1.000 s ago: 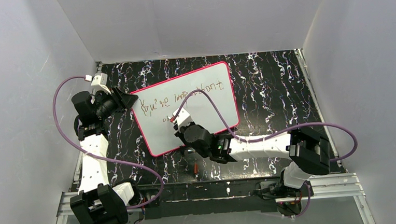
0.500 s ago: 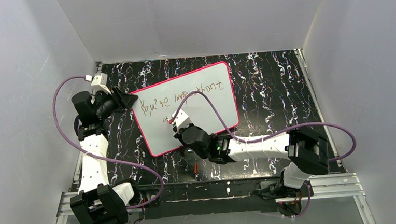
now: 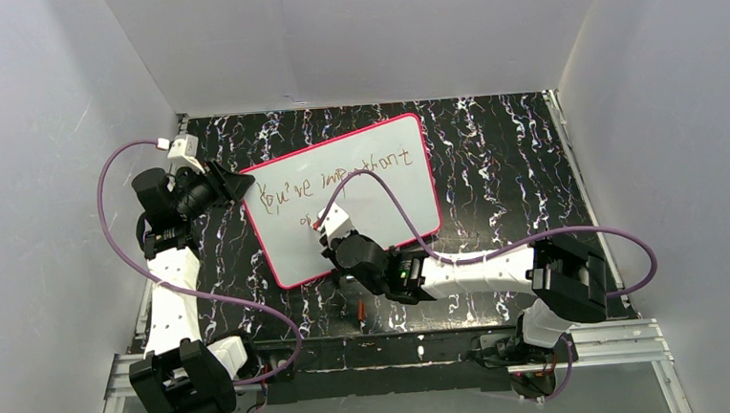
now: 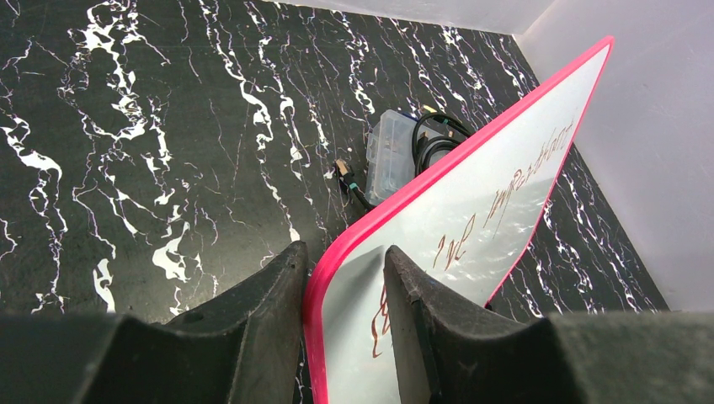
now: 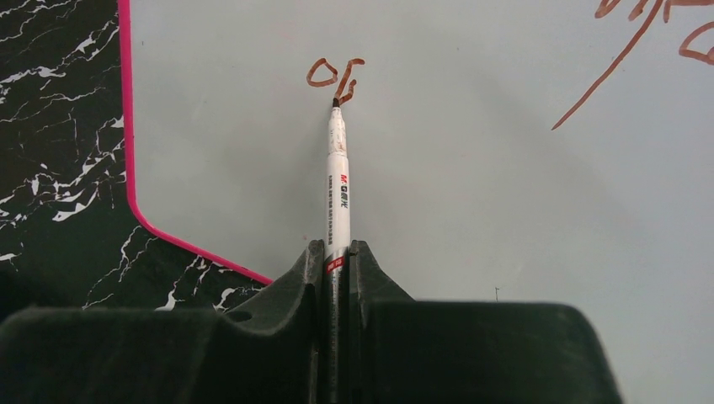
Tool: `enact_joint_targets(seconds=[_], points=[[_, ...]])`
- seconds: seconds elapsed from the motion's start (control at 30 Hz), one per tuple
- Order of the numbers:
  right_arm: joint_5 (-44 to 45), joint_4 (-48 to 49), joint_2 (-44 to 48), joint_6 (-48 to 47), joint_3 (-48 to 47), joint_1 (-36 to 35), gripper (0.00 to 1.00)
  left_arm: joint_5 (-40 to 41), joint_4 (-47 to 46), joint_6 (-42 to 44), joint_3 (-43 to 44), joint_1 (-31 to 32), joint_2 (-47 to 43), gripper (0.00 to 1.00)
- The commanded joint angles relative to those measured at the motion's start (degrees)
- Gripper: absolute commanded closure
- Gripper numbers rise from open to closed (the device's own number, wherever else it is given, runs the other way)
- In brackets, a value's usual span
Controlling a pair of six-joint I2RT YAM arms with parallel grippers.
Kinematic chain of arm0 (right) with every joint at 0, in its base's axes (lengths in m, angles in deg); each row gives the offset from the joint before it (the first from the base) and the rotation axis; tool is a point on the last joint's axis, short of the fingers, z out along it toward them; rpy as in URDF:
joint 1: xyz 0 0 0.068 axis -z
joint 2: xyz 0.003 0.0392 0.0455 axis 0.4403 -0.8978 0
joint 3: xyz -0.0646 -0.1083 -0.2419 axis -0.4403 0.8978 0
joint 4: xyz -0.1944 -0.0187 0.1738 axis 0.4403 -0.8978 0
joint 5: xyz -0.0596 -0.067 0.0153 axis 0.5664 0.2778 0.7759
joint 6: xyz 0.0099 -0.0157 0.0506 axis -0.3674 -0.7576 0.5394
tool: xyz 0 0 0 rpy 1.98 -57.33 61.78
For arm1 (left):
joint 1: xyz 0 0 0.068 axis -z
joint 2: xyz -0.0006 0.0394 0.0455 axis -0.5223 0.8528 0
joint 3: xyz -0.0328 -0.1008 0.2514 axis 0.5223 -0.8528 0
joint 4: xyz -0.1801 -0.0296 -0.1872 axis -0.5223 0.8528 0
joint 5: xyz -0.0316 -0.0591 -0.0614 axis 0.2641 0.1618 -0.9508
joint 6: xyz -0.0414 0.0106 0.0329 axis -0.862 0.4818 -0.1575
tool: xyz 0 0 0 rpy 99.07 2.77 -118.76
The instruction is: Write a sentence on the whiteboard
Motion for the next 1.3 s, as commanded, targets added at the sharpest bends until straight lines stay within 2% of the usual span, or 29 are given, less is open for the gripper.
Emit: enact_joint_targets(seconds=[0.0,0.5,1.27], points=[[4.06,-1.35,1.16,0.47,0.10,0.16,0.99,-1.77,-0.51,-0.05,-0.12,0.30,-1.69,0.63],[7.39,2.78,0.15,-3.04,-3.36,0.62,0.99,-1.77,-0.51,-0.11,-0.11,0.26,-1.71,0.63],[4.91,-2.41,1.82,2.06,1.34,-0.08,0.99,-1.77,-0.51,-0.05,-0.11,0.25,-1.73,0.63]])
